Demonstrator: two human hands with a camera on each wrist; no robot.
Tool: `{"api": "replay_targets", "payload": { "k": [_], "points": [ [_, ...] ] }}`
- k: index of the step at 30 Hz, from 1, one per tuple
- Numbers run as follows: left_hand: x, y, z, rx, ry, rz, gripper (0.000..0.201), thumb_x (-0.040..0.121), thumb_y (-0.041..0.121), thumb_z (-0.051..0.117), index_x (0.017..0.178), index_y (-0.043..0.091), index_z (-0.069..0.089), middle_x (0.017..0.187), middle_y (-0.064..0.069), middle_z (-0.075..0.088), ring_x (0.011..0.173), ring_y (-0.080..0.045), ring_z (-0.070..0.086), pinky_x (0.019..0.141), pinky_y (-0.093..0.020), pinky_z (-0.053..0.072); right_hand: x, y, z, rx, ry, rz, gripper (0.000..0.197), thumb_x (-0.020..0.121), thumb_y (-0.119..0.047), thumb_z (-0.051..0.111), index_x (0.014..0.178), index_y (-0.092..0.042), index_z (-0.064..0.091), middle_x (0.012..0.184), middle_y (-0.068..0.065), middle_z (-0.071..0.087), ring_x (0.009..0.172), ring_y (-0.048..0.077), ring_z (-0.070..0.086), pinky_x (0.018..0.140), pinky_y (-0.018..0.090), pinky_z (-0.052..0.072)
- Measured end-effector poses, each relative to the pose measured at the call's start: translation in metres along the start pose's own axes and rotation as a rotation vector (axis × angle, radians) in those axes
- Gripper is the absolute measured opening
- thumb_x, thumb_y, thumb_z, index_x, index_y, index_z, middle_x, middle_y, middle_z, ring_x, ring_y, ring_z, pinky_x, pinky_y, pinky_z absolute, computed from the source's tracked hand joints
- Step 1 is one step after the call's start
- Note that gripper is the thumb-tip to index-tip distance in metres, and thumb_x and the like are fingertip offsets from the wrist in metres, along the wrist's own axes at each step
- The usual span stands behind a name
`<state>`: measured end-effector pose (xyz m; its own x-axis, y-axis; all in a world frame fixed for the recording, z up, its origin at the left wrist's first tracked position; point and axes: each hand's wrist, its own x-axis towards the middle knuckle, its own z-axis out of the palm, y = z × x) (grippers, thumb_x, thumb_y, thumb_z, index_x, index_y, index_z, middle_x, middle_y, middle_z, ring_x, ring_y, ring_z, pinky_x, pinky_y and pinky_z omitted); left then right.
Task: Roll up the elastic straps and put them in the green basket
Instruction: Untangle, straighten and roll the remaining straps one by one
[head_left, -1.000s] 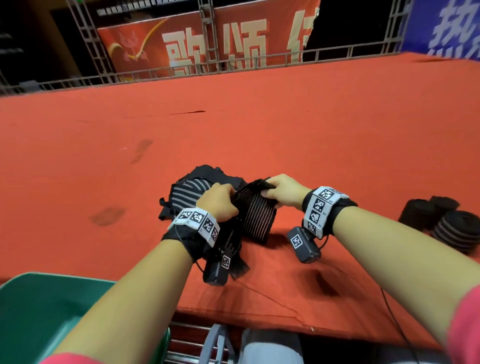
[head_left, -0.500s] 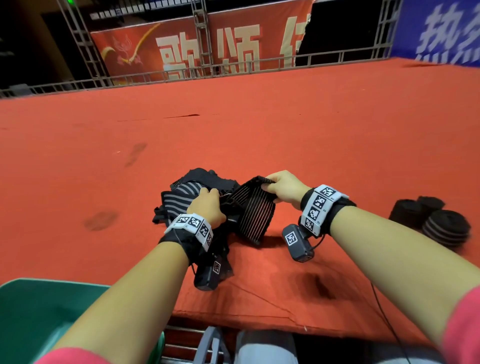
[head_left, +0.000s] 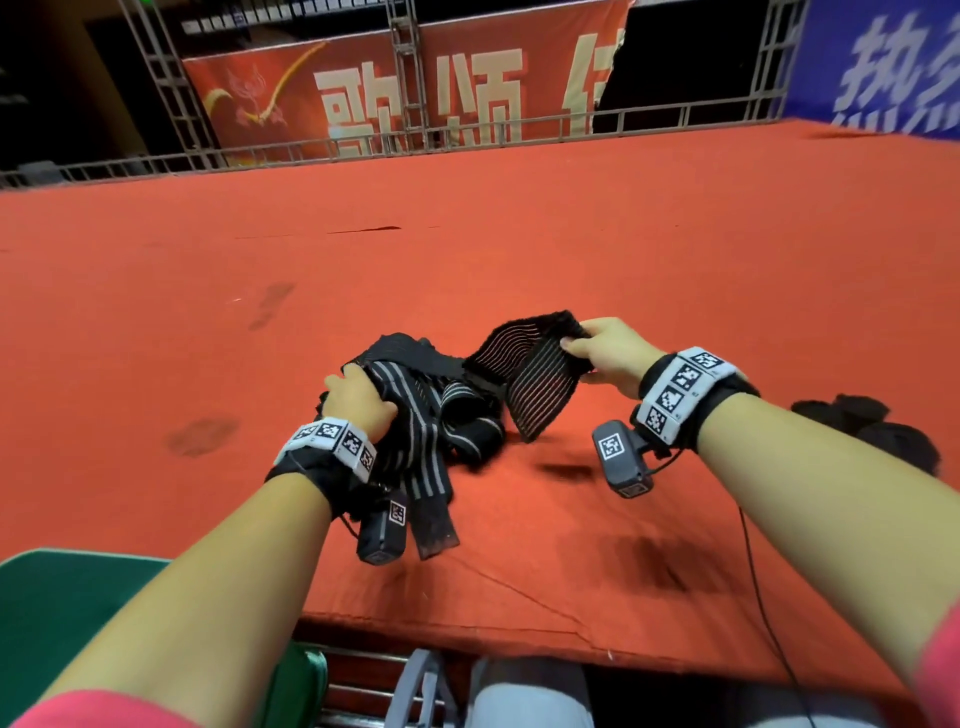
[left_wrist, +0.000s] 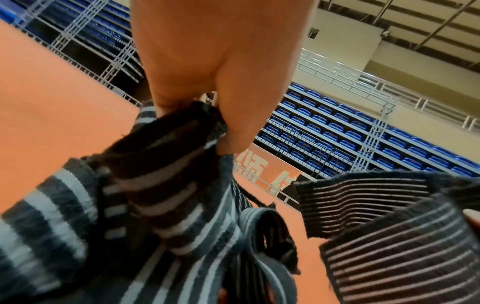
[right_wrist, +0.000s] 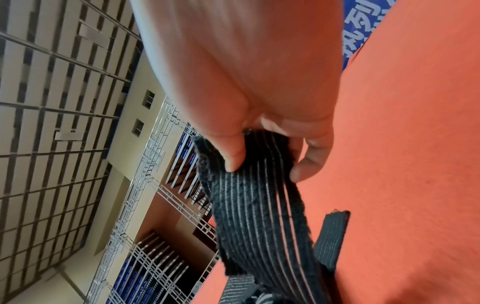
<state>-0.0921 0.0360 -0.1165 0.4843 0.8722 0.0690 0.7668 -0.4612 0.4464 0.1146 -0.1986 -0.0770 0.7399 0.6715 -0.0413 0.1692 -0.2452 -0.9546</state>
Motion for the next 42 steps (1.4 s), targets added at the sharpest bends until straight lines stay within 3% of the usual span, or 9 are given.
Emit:
{"api": "replay_targets", "payload": {
  "k": [5,9,16,18,20,23,29,34,42],
  "points": [
    [0.006,-0.007,0.002,-0.008,0.037,0.008,0.063,0.087,0.015,0.066,0.139,0.007,0.031,0.132,-0.024,0.037,0.110,-0.048,0.053,0.083,-0.048,0.045,-0.008,0.001,0.000,0.100,-0.057,-0.010,0.019,0.100,-0.004,0.049,0.090,-0.016,0.060,0.089,0.005,0.062,0.075,0.013,0.060,0.065,0.028,0.052],
    [-0.002,-0.002,0.006,0.154,0.058,0.061,0.077,0.085,0.028,0.070,0.149,0.020,0.027,0.146,-0.017,0.033,0.129,-0.042,0.039,0.101,-0.052,0.040,-0.010,0.001,0.000,0.152,-0.116,-0.015,0.022,0.099,-0.001,0.050,0.093,-0.015,0.065,0.089,0.004,0.066,0.081,0.016,0.064,0.071,0.034,0.057],
    [-0.010,0.045,-0.003,0.119,0.040,0.390,0.083,0.081,0.045,0.073,0.151,0.029,0.030,0.151,-0.003,0.034,0.138,-0.033,0.030,0.109,-0.053,0.033,-0.017,-0.006,0.003,0.137,-0.234,-0.026,0.023,0.096,0.005,0.052,0.102,-0.008,0.070,0.094,0.006,0.070,0.088,0.018,0.067,0.073,0.033,0.057],
    [-0.010,0.057,0.000,0.106,-0.064,0.456,0.075,0.078,0.047,0.073,0.144,0.032,0.042,0.143,-0.003,0.045,0.133,-0.033,0.038,0.107,-0.050,0.037,-0.020,-0.009,0.002,0.125,-0.255,-0.031,0.024,0.095,0.007,0.052,0.112,-0.001,0.068,0.098,0.009,0.068,0.092,0.019,0.065,0.081,0.037,0.057],
    [-0.016,0.065,0.004,0.012,-0.122,0.514,0.043,0.079,0.041,0.070,0.119,0.027,0.062,0.113,-0.005,0.062,0.115,-0.033,0.056,0.092,-0.040,0.045,-0.022,-0.010,-0.002,0.099,-0.267,-0.035,0.028,0.094,0.008,0.052,0.118,0.004,0.065,0.103,0.011,0.067,0.097,0.020,0.064,0.089,0.041,0.054],
    [-0.027,0.073,0.008,-0.090,-0.105,0.539,0.006,0.089,0.018,0.065,0.088,0.013,0.070,0.078,-0.004,0.066,0.086,-0.031,0.066,0.067,-0.034,0.043,-0.028,-0.007,-0.014,0.073,-0.278,-0.049,0.032,0.090,0.015,0.052,0.118,0.005,0.063,0.104,0.014,0.066,0.097,0.021,0.066,0.081,0.036,0.058],
    [-0.031,0.069,0.005,-0.107,0.015,0.437,0.014,0.085,0.013,0.068,0.093,0.021,0.075,0.097,-0.005,0.074,0.093,-0.027,0.067,0.081,-0.037,0.053,-0.041,0.007,-0.044,-0.017,-0.170,-0.019,0.038,0.085,0.020,0.057,0.113,-0.005,0.062,0.092,0.015,0.062,0.058,0.010,0.060,0.045,0.017,0.044],
    [-0.035,0.061,-0.004,-0.047,0.049,0.387,0.012,0.086,0.015,0.066,0.095,0.023,0.070,0.094,-0.005,0.071,0.088,-0.030,0.064,0.073,-0.037,0.051,-0.044,0.029,-0.062,-0.206,-0.157,-0.024,0.039,0.081,0.010,0.070,0.108,-0.019,0.067,0.091,0.012,0.065,0.076,0.017,0.061,0.072,0.026,0.049],
    [-0.054,0.051,-0.004,-0.275,-0.062,0.328,0.026,0.082,-0.007,0.048,0.079,0.013,0.064,0.074,-0.009,0.071,0.060,-0.024,0.070,0.060,-0.043,0.061,-0.063,0.044,-0.082,-0.443,-0.151,0.000,0.027,0.084,-0.019,0.078,0.110,-0.017,0.069,0.083,-0.005,0.060,0.076,0.004,0.055,0.068,0.022,0.043]
  ]
}}
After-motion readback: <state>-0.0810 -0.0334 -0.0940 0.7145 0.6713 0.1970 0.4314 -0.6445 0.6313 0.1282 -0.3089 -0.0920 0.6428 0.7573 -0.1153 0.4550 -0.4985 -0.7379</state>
